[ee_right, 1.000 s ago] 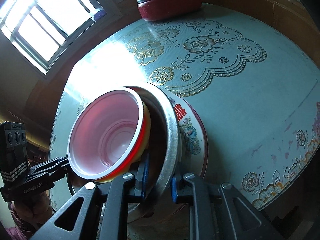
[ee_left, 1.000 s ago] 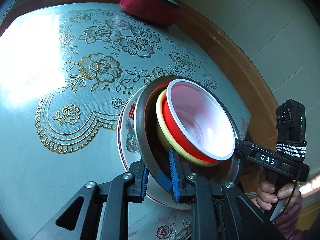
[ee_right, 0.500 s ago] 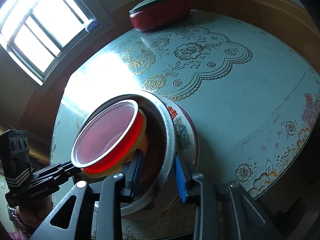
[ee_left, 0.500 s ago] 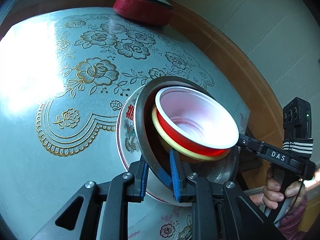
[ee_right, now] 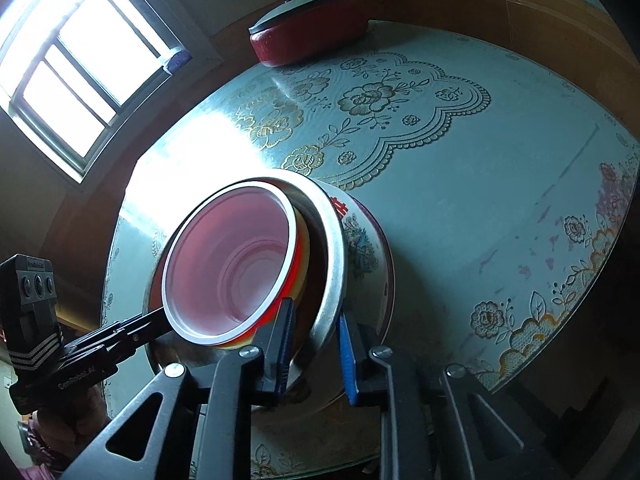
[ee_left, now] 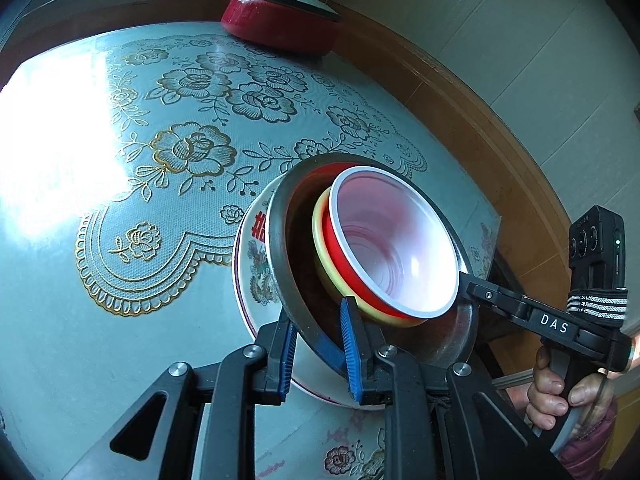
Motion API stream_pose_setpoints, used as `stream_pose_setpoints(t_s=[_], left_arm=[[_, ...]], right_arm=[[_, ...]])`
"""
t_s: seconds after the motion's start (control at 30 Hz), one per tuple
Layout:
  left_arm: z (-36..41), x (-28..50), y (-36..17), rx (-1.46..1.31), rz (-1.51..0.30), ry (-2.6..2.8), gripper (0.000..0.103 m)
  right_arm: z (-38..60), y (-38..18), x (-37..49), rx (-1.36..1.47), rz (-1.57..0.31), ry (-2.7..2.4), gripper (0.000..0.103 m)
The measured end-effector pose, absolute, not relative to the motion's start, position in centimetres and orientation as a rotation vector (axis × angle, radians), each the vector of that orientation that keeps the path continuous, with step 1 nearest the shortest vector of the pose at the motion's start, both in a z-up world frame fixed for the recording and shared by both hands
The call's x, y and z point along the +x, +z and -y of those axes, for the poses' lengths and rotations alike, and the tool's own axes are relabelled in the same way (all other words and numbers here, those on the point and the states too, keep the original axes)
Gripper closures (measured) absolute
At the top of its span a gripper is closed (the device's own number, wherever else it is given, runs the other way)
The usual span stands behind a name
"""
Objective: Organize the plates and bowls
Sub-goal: 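Lower the steel bowl onto the pink-rose bowl atop the plates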
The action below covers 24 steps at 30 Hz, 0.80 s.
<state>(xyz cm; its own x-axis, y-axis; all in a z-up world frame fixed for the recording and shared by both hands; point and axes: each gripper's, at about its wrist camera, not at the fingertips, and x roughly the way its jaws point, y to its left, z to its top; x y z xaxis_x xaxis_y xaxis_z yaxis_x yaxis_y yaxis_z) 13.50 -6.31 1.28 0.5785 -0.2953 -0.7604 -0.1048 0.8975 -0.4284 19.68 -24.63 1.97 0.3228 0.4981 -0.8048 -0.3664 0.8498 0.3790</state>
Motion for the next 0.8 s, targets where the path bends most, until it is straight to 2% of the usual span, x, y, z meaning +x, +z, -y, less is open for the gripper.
stream_pose_setpoints(t_s=[0.47, 0.8], left_arm=[[6.4, 13.5, 1.5, -0.388, -0.952, -0.154, 0.077], [6.4, 13.2, 1.7, -0.379, -0.932, -0.089, 0.077]], right_arm=[[24.5, 1.8, 19.0, 0.169, -1.09, 0.503, 0.086], [25.1, 2.7, 18.8, 0.173, -1.063, 0.514, 0.082]])
